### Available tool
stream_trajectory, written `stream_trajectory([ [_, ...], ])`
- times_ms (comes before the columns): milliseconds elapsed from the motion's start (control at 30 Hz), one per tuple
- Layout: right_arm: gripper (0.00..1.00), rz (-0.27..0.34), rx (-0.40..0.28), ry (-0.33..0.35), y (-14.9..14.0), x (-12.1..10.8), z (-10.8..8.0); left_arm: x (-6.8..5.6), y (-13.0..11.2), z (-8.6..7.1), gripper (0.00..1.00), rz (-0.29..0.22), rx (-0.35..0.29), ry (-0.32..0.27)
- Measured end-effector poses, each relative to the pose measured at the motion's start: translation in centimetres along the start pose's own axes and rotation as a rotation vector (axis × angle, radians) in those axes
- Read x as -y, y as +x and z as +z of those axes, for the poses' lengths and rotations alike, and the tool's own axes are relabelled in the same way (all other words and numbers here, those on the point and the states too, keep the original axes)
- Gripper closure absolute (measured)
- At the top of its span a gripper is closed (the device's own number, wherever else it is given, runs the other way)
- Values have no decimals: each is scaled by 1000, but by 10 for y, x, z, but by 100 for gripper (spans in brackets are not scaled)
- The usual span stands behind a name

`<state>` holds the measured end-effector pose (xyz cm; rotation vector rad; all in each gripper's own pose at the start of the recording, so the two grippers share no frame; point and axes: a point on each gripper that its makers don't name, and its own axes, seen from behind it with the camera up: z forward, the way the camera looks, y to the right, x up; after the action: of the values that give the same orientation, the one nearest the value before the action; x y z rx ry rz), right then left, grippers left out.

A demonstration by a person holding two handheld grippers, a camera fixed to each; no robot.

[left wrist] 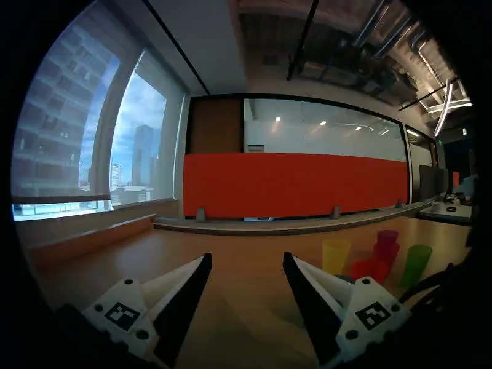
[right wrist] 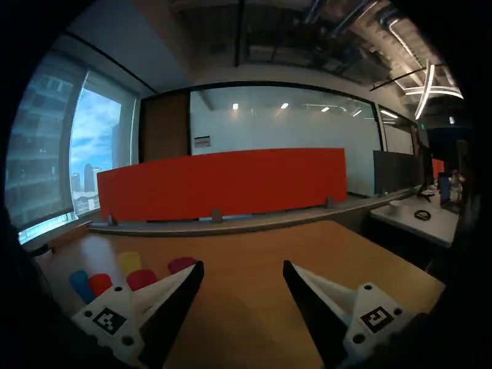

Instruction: Pour water

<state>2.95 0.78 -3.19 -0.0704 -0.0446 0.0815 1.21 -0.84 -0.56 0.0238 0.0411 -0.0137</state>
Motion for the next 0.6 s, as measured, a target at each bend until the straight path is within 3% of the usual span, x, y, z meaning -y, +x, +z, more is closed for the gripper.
stream_trajectory([
  [600, 0, -4, 3, 14, -2, 4, 2, -3, -11, 2, 15, 11, 40, -12],
])
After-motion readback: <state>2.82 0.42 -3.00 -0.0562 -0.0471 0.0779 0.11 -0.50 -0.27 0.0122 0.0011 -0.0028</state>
